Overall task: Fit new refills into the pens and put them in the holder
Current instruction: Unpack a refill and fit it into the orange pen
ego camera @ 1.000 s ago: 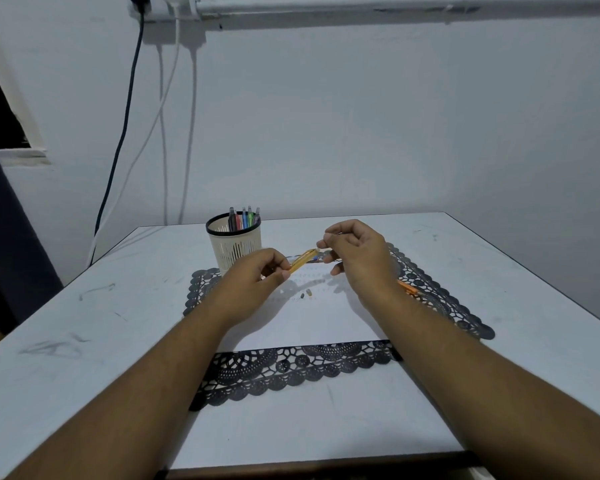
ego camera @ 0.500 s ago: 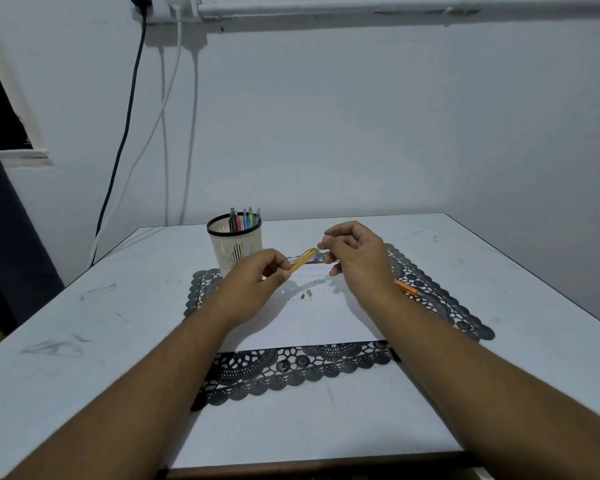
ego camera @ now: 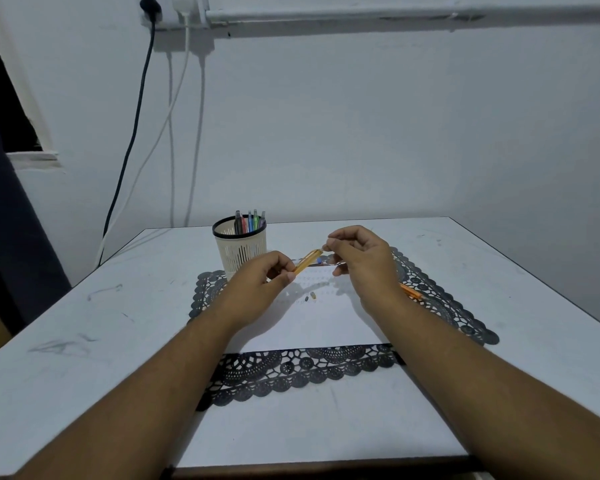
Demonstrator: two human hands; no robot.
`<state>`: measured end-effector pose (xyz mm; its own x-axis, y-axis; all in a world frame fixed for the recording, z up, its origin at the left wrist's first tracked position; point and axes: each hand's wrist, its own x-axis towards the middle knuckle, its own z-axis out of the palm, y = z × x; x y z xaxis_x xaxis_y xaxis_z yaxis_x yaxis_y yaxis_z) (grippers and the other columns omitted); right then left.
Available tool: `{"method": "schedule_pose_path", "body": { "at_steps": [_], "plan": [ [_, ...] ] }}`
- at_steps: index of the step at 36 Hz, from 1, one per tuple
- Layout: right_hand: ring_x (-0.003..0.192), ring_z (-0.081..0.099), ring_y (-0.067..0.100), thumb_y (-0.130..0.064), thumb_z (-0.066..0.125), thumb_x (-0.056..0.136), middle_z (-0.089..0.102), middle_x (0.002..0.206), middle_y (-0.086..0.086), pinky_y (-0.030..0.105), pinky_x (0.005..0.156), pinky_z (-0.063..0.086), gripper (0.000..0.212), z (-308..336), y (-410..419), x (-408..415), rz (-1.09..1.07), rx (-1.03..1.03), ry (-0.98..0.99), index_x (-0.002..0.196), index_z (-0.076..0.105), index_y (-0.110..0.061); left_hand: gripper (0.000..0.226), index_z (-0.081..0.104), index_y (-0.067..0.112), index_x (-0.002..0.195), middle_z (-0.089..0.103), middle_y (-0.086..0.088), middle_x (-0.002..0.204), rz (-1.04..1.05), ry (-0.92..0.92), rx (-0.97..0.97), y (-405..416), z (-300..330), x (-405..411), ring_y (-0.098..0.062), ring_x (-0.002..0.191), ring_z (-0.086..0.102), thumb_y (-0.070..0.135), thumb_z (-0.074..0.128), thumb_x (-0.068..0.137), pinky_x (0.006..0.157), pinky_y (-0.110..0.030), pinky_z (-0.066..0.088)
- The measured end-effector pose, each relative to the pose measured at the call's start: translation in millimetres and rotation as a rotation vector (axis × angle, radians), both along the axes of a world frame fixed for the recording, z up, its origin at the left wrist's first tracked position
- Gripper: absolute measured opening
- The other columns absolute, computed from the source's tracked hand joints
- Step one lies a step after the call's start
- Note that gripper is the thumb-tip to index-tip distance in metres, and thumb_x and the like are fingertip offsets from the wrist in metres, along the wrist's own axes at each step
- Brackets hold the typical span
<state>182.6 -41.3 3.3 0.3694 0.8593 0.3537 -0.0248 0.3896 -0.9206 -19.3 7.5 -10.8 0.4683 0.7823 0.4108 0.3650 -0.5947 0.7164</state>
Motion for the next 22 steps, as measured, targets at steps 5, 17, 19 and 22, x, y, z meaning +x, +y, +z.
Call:
{"method": "schedule_pose_path", "body": {
  "at_steps": [5,17,19,22],
  "plan": [
    [0.065,0.065,0.017,0.002,0.071,0.09,0.075,0.081,0.009,0.028,0.054,0.053,0.011,0.9,-0.7,0.9,0.017,-0.012,0.046,0.09,0.074,-0.009,0.007,0.069,0.021,0.097,0.062,0.011,0.083,-0.001,-0.009,-0.004,-1.1,-0.5,0.6,0.003,0.07,0.052,0.016,0.065,0.1,0.064,-0.011,0.04],
    [0.067,0.065,0.018,0.001,0.07,0.091,0.074,0.083,0.007,0.029,0.054,0.053,0.013,0.8,-1.6,0.9,0.044,-0.003,0.056,0.093,0.074,-0.011,0.008,0.069,0.023,0.098,0.061,0.013,0.084,-0.017,-0.022,-0.017,-1.9,-0.7,1.0,0.004,0.07,0.051,0.017,0.065,0.1,0.064,-0.012,0.039],
    [0.068,0.065,0.019,0.002,0.069,0.091,0.074,0.084,0.008,0.03,0.055,0.053,0.013,1.0,-1.5,0.7,0.046,0.0,0.057,0.094,0.073,-0.011,0.008,0.068,0.023,0.098,0.061,0.012,0.084,-0.018,-0.026,-0.012,-2.2,-0.6,0.9,0.003,0.07,0.051,0.016,0.064,0.1,0.065,-0.012,0.039],
    [0.068,0.065,0.019,0.001,0.069,0.092,0.074,0.085,0.009,0.03,0.054,0.053,0.013,0.3,-1.4,0.7,0.055,-0.001,0.055,0.095,0.073,-0.011,0.008,0.068,0.024,0.098,0.061,0.012,0.084,-0.022,-0.027,-0.011,-2.0,-0.4,0.3,0.003,0.07,0.051,0.017,0.064,0.1,0.064,-0.012,0.04]
  ]
}}
